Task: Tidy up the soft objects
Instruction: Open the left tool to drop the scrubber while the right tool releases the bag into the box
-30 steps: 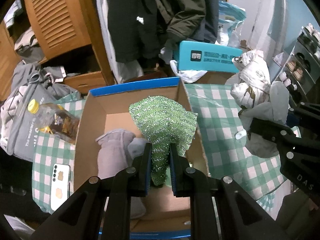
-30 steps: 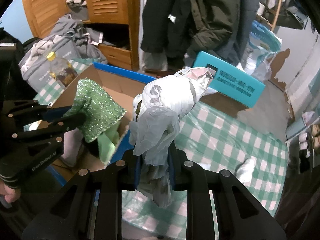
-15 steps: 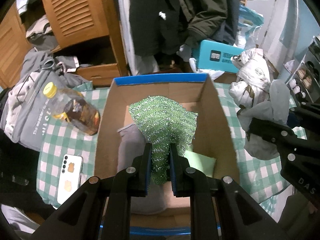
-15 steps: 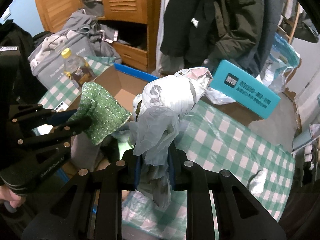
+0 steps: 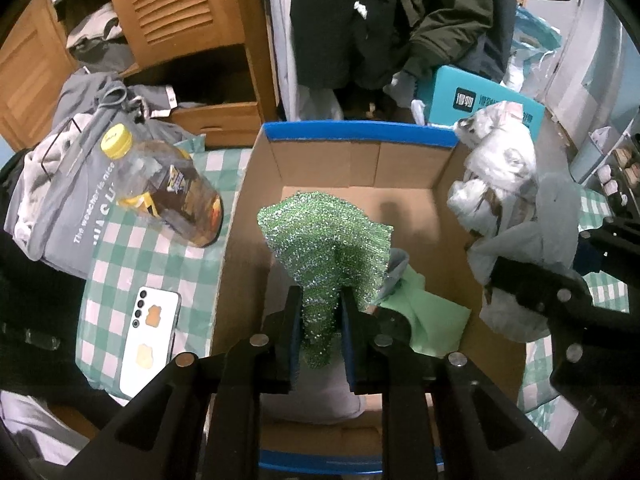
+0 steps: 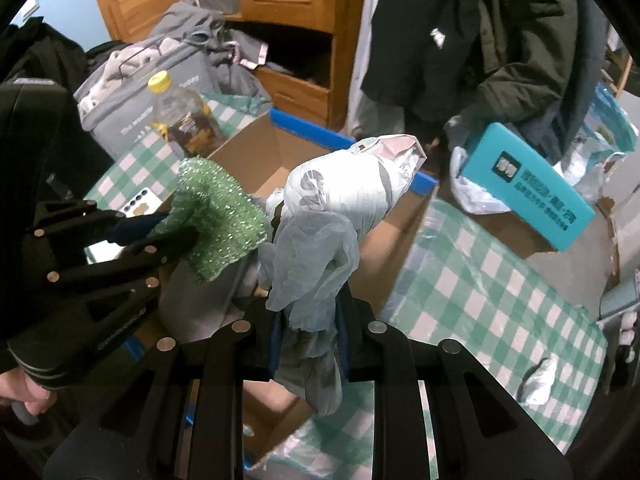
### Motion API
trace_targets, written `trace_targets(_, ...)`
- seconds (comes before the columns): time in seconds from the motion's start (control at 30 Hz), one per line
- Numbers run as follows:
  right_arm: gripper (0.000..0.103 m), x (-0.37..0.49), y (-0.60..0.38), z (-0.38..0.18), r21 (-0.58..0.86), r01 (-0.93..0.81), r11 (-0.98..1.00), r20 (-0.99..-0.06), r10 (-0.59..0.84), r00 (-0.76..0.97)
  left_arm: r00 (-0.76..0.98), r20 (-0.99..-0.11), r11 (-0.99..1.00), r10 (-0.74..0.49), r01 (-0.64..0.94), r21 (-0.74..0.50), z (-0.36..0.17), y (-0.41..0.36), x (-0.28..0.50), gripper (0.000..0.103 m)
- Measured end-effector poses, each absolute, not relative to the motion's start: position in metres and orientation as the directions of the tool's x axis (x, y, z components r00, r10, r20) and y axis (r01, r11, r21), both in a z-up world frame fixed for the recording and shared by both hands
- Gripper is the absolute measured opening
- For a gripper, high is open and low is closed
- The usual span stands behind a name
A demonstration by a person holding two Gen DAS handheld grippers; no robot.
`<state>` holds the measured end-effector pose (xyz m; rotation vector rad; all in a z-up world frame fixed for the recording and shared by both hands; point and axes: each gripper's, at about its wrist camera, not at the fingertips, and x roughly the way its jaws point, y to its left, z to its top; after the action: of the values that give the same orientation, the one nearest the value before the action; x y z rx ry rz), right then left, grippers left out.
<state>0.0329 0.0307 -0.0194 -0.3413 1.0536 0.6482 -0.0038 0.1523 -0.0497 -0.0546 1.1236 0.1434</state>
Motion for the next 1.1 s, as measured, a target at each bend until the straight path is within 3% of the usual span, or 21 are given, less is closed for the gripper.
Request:
trace_targets(0.07,0.024,0.034,0.032,-0.023,0.053,-0.644,0.764,-0.886,0.333,0.323,0.418,-0.904,0.989,0.086,-0.145,0.027,-0.051,0.153,-0.003,0.029)
trace_targets(0.13,0.028,0.035,0.031,-0.024,0.069,-0.639,0.766,-0.885,0.343,0.316,0.423,-0.901,0.988,0.093,-0.149,0.032,-0.050,0.154,-0.004,0.031)
trace_targets(0.27,0.042,0.037,0.028,-0.022,0.063,-0.626,0.777,-0.881,0.338,0.331,0.426,-0.899,0.988,0.107,-0.149,0.047,-0.049,0.152,-0.004,0.048)
trace_targets(0.33,0.048,0.038,0.024,-0.020,0.066,-0.612,0.788,-0.879,0.337,0.338,0.430,-0.896,0.988,0.114,-0.147,0.055,-0.047,0.151,-0.004,0.051)
trace_targets(0.6,0.059,0.043,0.010,-0.016,0.072,-0.580,0.812,-0.875,0.330,0.354,0.438,-0.891,0.988,0.121,-0.138,0.067,-0.044,0.146,-0.003,0.057)
trace_targets(1.1,0.065,0.043,-0.020,-0.013,0.060,-0.527,0.848,-0.879,0.295,0.374,0.468,-0.876,0.993,0.117,-0.077,0.091,-0.035,0.117,-0.002,0.064)
